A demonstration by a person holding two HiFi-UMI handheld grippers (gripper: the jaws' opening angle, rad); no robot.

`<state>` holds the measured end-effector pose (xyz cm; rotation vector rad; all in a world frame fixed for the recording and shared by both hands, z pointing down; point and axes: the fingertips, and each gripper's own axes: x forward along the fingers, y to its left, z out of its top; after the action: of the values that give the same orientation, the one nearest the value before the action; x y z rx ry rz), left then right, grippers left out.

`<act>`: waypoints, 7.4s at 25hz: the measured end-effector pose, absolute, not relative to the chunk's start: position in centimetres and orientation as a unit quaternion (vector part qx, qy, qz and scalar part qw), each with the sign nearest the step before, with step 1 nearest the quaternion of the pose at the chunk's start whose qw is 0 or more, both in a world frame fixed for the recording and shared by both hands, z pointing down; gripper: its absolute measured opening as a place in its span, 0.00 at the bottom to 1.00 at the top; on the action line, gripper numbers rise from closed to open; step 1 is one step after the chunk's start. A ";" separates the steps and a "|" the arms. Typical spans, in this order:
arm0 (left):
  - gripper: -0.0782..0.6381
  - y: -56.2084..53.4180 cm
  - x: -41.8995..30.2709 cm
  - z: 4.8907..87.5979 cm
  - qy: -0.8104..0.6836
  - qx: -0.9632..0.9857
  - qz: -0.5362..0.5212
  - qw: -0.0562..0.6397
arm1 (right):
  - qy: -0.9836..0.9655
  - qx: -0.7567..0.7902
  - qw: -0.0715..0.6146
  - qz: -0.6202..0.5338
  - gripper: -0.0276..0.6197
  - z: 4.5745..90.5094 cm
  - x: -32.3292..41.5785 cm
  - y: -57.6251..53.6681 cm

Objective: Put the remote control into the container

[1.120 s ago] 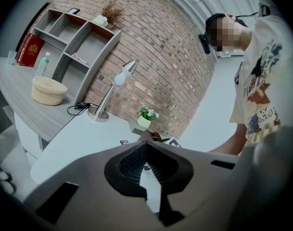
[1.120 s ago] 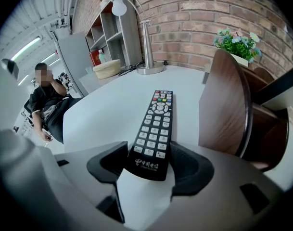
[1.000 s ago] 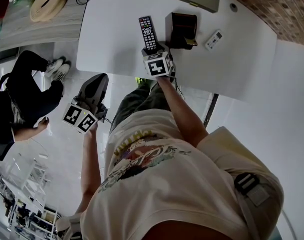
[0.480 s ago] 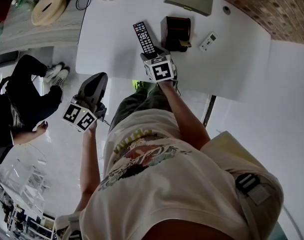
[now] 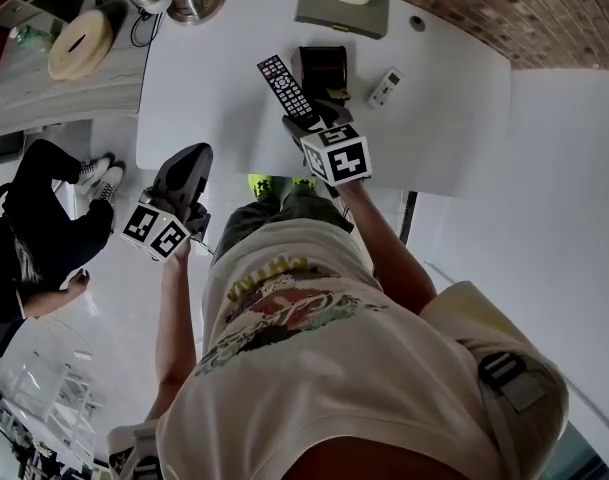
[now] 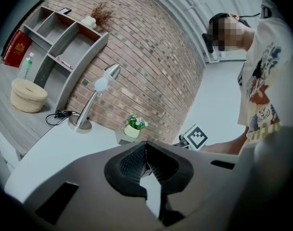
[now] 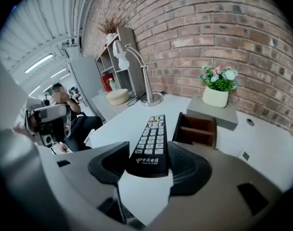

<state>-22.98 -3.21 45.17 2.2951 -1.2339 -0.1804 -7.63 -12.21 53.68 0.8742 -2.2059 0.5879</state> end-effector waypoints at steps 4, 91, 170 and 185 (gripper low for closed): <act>0.12 -4.4 -21.7 44.6 -0.440 0.858 -0.072 0.256 | -0.848 0.358 0.314 0.234 0.43 50.8 -5.2 -13.0; 0.12 -12.2 -9.1 38.3 -0.367 0.911 -0.030 0.184 | -0.898 0.327 0.254 0.149 0.16 44.5 1.6 -16.0; 0.12 -7.9 -10.1 46.6 -0.444 0.835 0.041 0.322 | -0.645 0.574 0.343 0.370 0.51 67.5 17.1 -24.2; 0.12 -7.5 -10.9 45.4 -0.439 0.848 -0.001 0.299 | -0.689 0.516 0.341 0.378 0.45 65.0 17.7 -21.2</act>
<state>-10.93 -7.48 45.42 2.2511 -1.1648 -0.0017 17.66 -21.17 65.03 1.3414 -1.7930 0.9846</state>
